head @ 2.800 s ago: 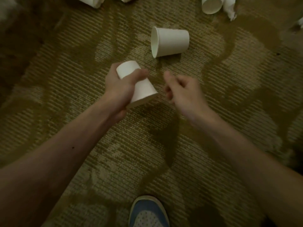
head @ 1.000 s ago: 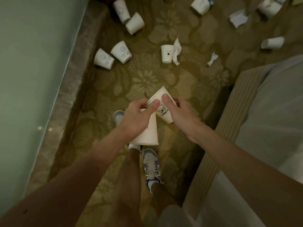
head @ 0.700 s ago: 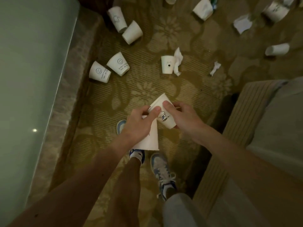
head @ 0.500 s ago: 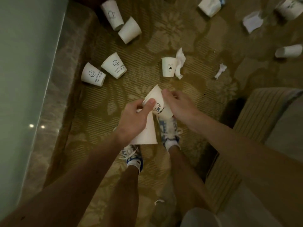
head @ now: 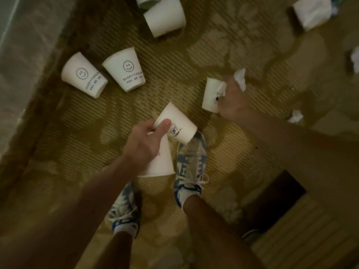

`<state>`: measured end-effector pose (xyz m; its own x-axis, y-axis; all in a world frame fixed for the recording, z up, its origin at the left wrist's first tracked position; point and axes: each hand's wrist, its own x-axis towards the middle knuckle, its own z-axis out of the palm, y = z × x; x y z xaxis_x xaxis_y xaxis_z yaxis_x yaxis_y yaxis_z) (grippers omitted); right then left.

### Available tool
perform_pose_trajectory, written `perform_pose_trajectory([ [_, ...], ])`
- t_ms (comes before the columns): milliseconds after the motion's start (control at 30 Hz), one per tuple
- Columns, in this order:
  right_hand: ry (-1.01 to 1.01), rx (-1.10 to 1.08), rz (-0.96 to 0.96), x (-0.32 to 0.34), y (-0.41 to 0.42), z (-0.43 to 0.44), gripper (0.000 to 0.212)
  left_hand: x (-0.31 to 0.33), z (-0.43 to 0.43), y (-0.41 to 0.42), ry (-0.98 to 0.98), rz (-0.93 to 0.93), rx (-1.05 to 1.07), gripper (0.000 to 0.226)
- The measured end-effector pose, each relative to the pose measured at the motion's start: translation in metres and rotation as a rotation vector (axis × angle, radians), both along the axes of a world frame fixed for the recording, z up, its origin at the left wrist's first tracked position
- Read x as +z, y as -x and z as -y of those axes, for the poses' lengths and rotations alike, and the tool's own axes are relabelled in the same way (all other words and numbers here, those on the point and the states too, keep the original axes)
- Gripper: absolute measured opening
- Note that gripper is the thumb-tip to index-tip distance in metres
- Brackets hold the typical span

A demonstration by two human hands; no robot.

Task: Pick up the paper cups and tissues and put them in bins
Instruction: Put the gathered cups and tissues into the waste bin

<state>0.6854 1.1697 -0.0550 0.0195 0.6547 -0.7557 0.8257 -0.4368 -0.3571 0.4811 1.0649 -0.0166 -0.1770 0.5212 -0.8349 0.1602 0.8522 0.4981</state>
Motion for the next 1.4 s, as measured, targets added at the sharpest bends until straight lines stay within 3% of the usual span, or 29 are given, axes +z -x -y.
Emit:
perform_pose_trajectory([
  [233,0.023,0.035,0.001,-0.009,-0.015,-0.003,0.039,-0.019,0.002,-0.009,0.05,-0.039,0.07,0.029],
  [333,0.09,-0.094,-0.107,0.018,-0.003,0.001,0.034,0.001,-0.001,-0.005,0.023,-0.065,0.042,0.027],
  [467,0.112,-0.334,-0.304,0.095,0.01,0.0,0.005,0.064,-0.016,0.005,-0.072,-0.113,-0.179,0.035],
  [533,0.108,-0.397,-0.358,0.149,0.014,0.002,0.005,0.113,-0.025,0.009,-0.129,-0.091,-0.247,0.035],
  [667,0.055,-0.456,-0.433,0.288,0.018,0.014,0.028,0.246,-0.036,0.013,-0.254,-0.052,-0.389,0.029],
  [833,-0.005,-0.4,-0.573,0.495,0.024,0.043,0.025,0.454,-0.027,0.029,-0.406,-0.081,-0.576,0.036],
  [1100,-0.236,-0.009,-0.82,0.775,0.08,0.077,0.048,0.761,0.028,0.088,-0.606,-0.247,-0.658,0.027],
  [1200,-0.25,0.191,-0.898,0.844,0.101,0.09,0.067,0.836,0.067,0.107,-0.635,-0.328,-0.614,0.013],
  [1333,-0.261,0.499,-0.983,0.91,0.132,0.102,0.082,0.907,0.114,0.119,-0.705,-0.459,-0.451,0.025],
  [1400,-0.267,0.623,-0.997,0.931,0.145,0.111,0.092,0.927,0.138,0.119,-0.727,-0.521,-0.349,0.021],
])
